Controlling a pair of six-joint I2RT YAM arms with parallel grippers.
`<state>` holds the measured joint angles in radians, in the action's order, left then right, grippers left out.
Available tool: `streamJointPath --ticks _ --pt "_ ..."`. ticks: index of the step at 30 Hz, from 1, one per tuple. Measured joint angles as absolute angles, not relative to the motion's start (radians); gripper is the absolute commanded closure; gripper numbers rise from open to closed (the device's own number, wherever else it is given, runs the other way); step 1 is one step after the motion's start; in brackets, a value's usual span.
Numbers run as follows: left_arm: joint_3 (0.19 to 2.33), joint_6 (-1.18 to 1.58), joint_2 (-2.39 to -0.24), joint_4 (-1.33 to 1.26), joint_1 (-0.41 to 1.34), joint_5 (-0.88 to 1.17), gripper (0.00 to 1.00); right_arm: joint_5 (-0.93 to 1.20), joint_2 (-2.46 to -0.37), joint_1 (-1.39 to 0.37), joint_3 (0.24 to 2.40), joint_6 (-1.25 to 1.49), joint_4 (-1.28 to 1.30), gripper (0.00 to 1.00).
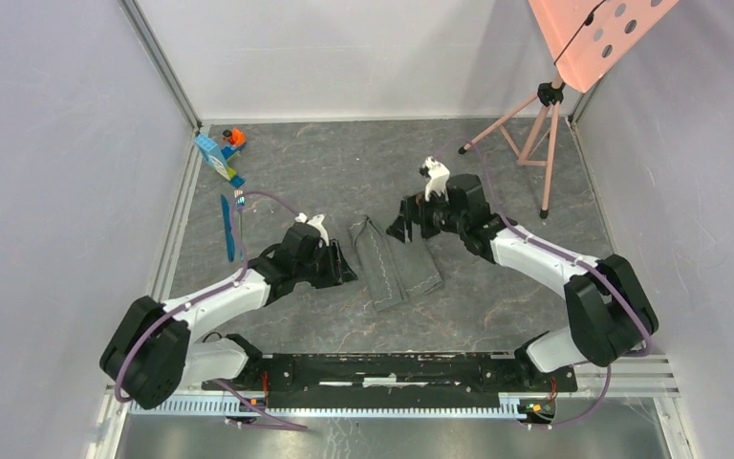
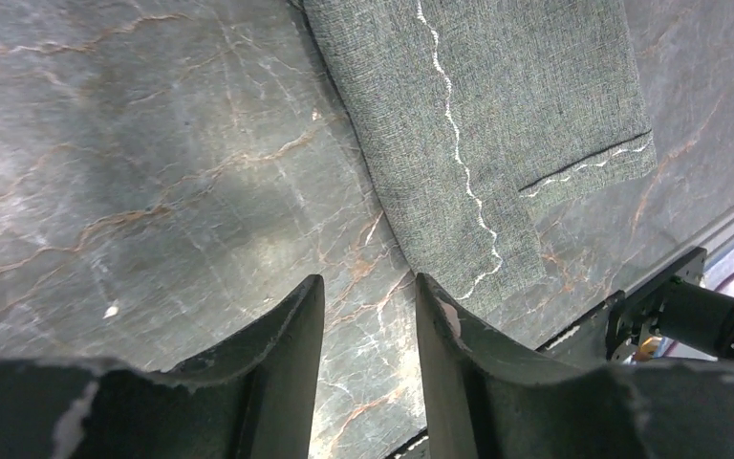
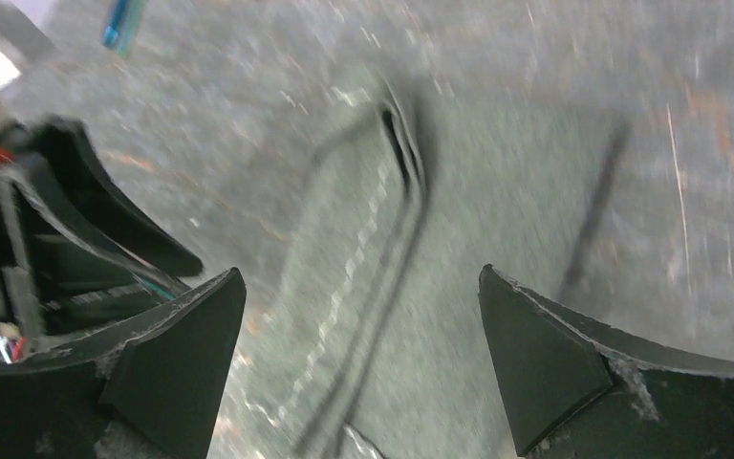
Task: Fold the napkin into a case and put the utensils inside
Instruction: Fold the 2/3-rectangle-folded napkin at the center of the board.
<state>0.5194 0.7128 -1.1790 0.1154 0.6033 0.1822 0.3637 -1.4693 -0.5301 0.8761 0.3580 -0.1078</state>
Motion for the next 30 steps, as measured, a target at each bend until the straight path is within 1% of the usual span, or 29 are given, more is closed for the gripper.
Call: streamJointPath --ticks 4,7,10,14,19,21,23,25,26,28,30 --pt "0.545 0.717 -1.24 0.1 0.618 0.213 0.49 0.367 -1.433 -0.479 0.739 0.356 -0.08 0.02" --pt "0.572 0.717 -1.241 0.102 0.664 0.207 0.47 0.376 -1.391 -0.429 0.64 0.386 -0.07 0.05" --pt "0.585 0.717 -1.214 0.099 0.725 0.181 0.45 0.431 -1.355 -0.381 0.564 0.414 -0.069 0.05" --pt "0.593 0.717 -1.174 0.108 0.803 0.131 0.44 0.505 -1.327 -0.344 0.505 0.423 -0.071 0.07" --pt "0.624 0.719 -1.179 0.115 0.873 0.084 0.44 0.607 -1.327 -0.299 0.443 0.439 -0.103 0.08" --pt "0.63 0.722 -1.186 0.121 0.895 0.067 0.44 0.639 -1.323 -0.288 0.413 0.451 -0.134 0.14" --pt "0.639 0.726 -1.198 0.13 0.917 0.05 0.44 0.657 -1.319 -0.287 0.392 0.466 -0.164 0.23" --pt "0.661 0.726 -1.222 0.134 0.943 0.033 0.44 0.677 -1.319 -0.287 0.368 0.488 -0.199 0.42" --pt "0.673 0.726 -1.234 0.134 0.955 0.024 0.44 0.685 -1.319 -0.288 0.35 0.507 -0.228 0.48" --pt "0.699 0.726 -1.255 0.136 0.978 0.001 0.44 0.698 -1.319 -0.295 0.311 0.556 -0.288 0.55" --pt "0.714 0.726 -1.26 0.142 0.99 -0.02 0.45 0.694 -1.316 -0.309 0.269 0.614 -0.352 0.68"
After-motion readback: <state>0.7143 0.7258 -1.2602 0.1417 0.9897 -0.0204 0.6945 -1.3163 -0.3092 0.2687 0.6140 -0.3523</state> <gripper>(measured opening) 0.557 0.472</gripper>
